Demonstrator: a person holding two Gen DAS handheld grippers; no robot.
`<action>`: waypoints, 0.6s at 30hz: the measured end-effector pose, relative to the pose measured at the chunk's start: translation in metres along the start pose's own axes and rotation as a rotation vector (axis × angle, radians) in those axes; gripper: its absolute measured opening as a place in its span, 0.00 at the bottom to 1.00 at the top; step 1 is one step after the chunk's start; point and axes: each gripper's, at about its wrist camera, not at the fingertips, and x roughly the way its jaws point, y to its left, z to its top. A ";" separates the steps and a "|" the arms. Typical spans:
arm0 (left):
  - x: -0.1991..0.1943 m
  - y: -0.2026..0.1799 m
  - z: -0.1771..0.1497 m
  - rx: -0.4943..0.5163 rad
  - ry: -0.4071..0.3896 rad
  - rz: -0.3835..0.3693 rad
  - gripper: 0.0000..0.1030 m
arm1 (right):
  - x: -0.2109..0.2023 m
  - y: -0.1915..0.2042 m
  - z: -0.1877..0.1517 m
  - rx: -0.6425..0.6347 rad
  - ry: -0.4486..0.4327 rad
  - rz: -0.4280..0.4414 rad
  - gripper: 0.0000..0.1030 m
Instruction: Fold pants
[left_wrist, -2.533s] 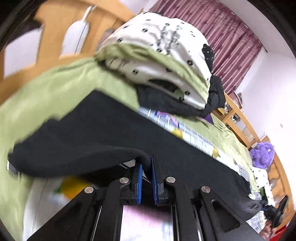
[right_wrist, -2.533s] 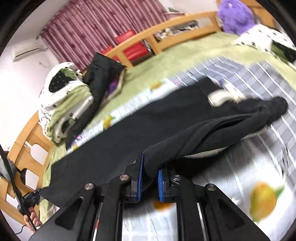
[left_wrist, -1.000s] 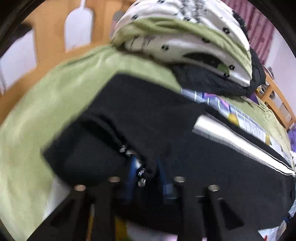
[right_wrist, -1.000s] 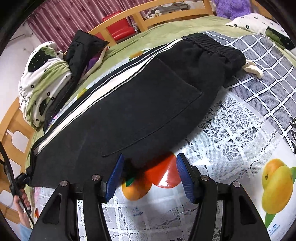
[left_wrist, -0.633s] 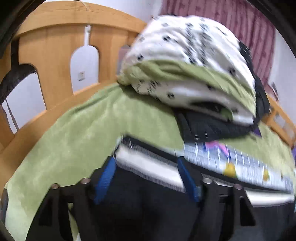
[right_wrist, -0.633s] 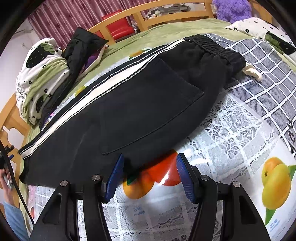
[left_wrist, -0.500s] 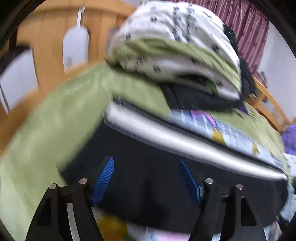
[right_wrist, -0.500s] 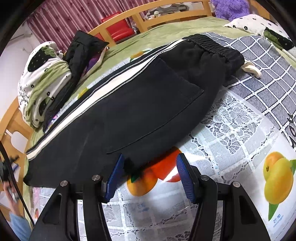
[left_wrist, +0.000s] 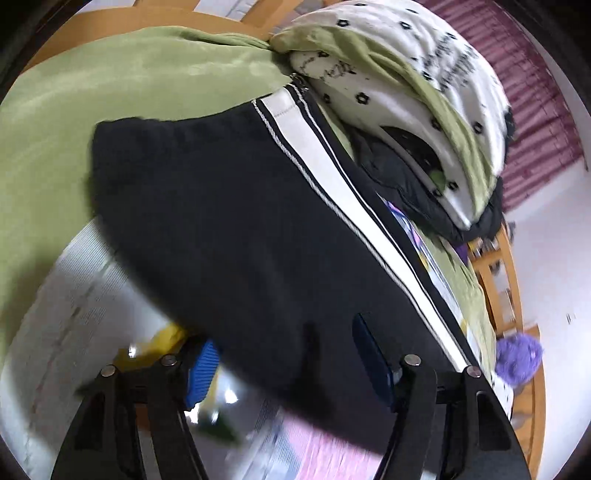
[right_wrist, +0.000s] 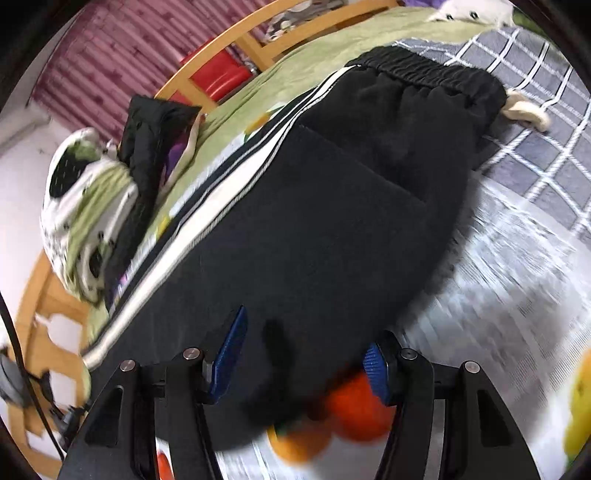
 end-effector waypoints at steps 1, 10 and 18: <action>0.004 -0.001 0.003 -0.013 -0.004 0.005 0.61 | 0.004 0.000 0.005 0.008 -0.009 -0.003 0.56; -0.033 -0.032 0.019 0.060 -0.015 0.012 0.10 | -0.040 0.014 0.026 -0.028 -0.043 -0.009 0.07; -0.132 -0.001 -0.048 0.158 0.028 0.048 0.11 | -0.140 -0.010 -0.028 -0.168 0.023 -0.037 0.07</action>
